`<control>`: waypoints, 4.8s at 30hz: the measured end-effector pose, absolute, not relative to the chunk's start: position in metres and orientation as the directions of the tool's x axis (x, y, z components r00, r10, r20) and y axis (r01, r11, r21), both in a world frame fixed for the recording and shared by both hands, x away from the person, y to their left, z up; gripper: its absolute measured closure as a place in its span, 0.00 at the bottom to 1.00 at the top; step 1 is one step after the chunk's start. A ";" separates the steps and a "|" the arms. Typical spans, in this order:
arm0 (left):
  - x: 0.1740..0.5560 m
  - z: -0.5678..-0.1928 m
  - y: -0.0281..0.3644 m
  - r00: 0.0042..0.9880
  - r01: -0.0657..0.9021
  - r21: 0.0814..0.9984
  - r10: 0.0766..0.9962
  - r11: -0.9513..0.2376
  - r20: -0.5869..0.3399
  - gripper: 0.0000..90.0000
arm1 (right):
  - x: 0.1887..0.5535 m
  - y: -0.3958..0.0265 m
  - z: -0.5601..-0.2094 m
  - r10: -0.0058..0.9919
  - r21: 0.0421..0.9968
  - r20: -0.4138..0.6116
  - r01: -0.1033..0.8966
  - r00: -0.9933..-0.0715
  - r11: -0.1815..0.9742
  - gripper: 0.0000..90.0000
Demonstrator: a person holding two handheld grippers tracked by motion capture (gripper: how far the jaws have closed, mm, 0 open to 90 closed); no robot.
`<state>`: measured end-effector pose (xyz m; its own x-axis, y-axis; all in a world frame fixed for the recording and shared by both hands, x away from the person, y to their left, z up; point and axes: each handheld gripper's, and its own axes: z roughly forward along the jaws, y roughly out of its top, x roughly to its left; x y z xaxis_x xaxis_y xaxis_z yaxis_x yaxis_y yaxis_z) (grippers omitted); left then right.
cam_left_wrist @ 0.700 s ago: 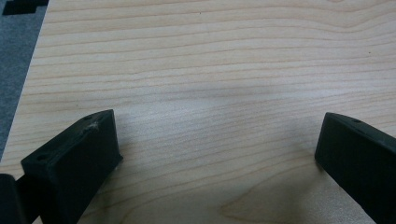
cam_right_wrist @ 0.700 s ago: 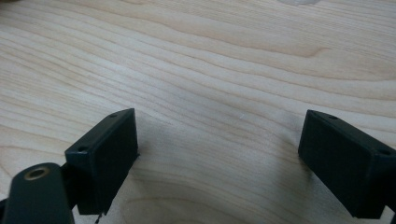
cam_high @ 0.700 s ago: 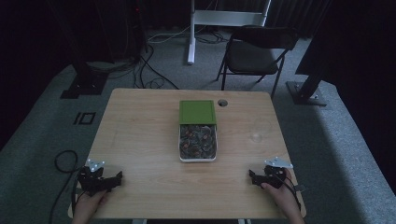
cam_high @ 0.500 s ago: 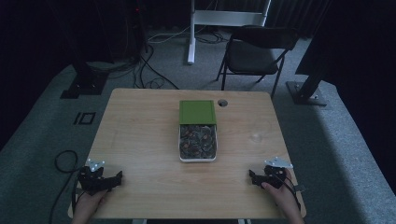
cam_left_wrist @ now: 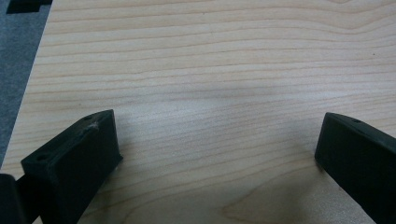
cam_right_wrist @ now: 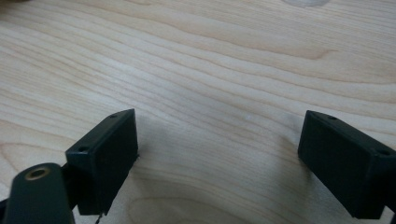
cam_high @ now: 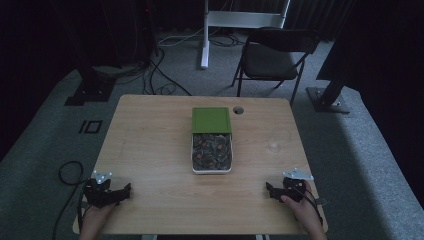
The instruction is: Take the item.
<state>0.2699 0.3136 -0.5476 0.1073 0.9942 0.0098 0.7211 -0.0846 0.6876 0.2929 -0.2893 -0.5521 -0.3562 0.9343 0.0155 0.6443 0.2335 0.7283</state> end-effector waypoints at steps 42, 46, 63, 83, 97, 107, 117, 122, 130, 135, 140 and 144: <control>0.269 -0.548 0.314 0.118 0.719 0.689 0.993 -0.091 0.009 0.00 | 0.288 -0.267 -0.487 0.900 0.825 0.021 0.516 -0.436 0.231 0.15; 0.269 -0.548 0.314 0.117 0.719 0.689 0.993 -0.091 0.008 0.00 | 0.288 -0.262 -0.481 0.893 0.831 0.025 0.506 -0.450 0.231 0.15; 0.269 -0.548 0.314 0.117 0.718 0.690 0.993 -0.089 0.007 0.00 | 0.294 -0.236 -0.456 0.869 0.860 0.022 0.453 -0.494 0.235 0.16; 0.269 -0.548 0.314 0.117 0.718 0.690 0.993 -0.089 0.007 0.00 | 0.303 -0.199 -0.446 0.829 0.877 0.030 0.413 -0.558 0.247 0.16; 0.269 -0.548 0.314 0.116 0.719 0.689 0.993 -0.090 0.008 0.00 | 0.310 -0.168 -0.444 0.787 0.875 0.029 0.397 -0.616 0.278 0.16; 0.269 -0.548 0.314 0.116 0.719 0.689 0.993 -0.089 0.008 0.00 | 0.312 -0.147 -0.446 0.759 0.869 0.026 0.390 -0.650 0.304 0.16; 0.269 -0.548 0.314 0.116 0.719 0.689 0.993 -0.090 0.008 0.00 | 0.314 -0.126 -0.451 0.731 0.860 0.024 0.387 -0.682 0.332 0.17; 0.269 -0.548 0.314 0.117 0.719 0.689 0.993 -0.090 0.007 0.00 | 0.315 -0.117 -0.453 0.719 0.858 0.028 0.385 -0.694 0.338 0.17; 0.269 -0.548 0.314 0.116 0.719 0.689 0.993 -0.089 0.007 0.00 | 0.317 -0.107 -0.459 0.714 0.853 0.044 0.398 -0.698 0.337 0.17; 0.269 -0.548 0.314 0.116 0.719 0.689 0.993 -0.090 0.008 0.00 | 0.319 -0.104 -0.462 0.708 0.851 0.035 0.393 -0.705 0.349 0.17; 0.269 -0.548 0.314 0.116 0.719 0.689 0.993 -0.090 0.008 0.00 | 0.321 -0.099 -0.466 0.701 0.842 0.028 0.394 -0.713 0.367 0.22; 0.269 -0.548 0.314 0.116 0.719 0.689 0.993 -0.090 0.008 0.00 | 0.323 -0.095 -0.469 0.705 0.833 0.012 0.398 -0.709 0.385 0.27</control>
<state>0.2693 0.3143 -0.5478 0.1164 0.9932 0.0075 0.7192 -0.0895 0.6890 0.3234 -0.0954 -0.4687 -0.7091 0.7050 0.0125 0.3977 0.3853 0.8327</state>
